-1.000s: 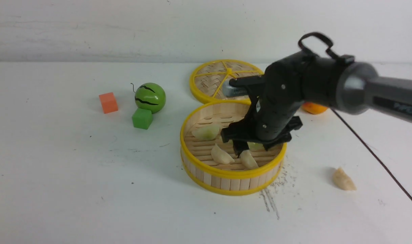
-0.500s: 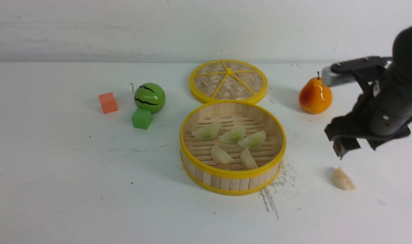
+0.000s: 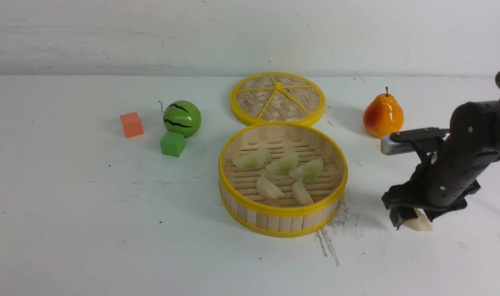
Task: Put the dumplings into the steamer on the white table.
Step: 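Reach for and grasp a dumpling lying on the table beside the steamer, then place the dumpling in the bamboo steamer basket with the right gripper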
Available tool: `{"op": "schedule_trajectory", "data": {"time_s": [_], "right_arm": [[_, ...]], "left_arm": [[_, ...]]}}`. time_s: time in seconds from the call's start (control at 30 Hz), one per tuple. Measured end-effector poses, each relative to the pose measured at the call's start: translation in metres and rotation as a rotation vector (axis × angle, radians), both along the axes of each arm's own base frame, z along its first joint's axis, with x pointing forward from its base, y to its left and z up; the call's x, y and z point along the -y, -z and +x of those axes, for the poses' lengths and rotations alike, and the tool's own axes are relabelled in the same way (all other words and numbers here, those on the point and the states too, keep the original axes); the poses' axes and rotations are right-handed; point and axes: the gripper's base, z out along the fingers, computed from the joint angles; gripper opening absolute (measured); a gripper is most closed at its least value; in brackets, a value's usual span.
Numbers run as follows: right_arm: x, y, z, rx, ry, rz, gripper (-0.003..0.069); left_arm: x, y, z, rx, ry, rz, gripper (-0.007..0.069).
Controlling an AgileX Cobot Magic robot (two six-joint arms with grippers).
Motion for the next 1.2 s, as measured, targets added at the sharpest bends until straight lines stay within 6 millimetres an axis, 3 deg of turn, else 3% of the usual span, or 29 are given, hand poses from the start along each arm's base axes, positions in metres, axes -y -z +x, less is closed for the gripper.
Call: {"op": "schedule_trajectory", "data": {"time_s": [0.13,0.3,0.47,0.6,0.63,0.67,0.7,0.77,0.8,1.2], "right_arm": [[0.001,0.006,0.001,-0.013,-0.016,-0.023,0.0437],[0.003,0.005,0.0,-0.024,-0.034,-0.049,0.0175],[-0.005,-0.016,0.002,-0.027,-0.055,-0.047,0.0185],[-0.035,-0.061,0.004,0.07,-0.13,-0.033,0.0185],[-0.051,-0.079,0.006,0.117,-0.168,-0.02,0.0185],[-0.053,-0.081,0.006,0.124,-0.173,-0.019,0.0185],[-0.072,-0.098,0.006,0.168,-0.213,0.004,0.0185],[-0.085,-0.108,0.006,0.196,-0.238,0.022,0.0185],[-0.101,-0.115,0.005,0.218,-0.266,0.05,0.0185],[-0.189,-0.089,0.014,0.265,-0.379,0.185,0.0185]], "left_arm": [[0.001,0.0,-0.001,-0.008,0.005,-0.011,0.0057],[0.001,0.0,-0.001,-0.009,0.005,-0.013,0.006],[0.001,0.0,-0.001,-0.007,0.005,-0.013,0.006],[0.001,0.0,0.0,0.004,0.001,-0.008,0.006],[0.0,-0.001,0.001,0.008,0.0,-0.007,0.0061],[0.001,-0.001,0.001,0.009,0.0,-0.007,0.0062],[0.0,-0.001,0.001,0.014,-0.002,-0.006,0.0064],[0.0,-0.001,0.001,0.016,-0.003,-0.003,0.0066],[0.0,-0.001,0.001,0.019,-0.003,-0.001,0.0069],[0.0,-0.001,0.002,0.026,-0.002,-0.002,0.0078]]}}
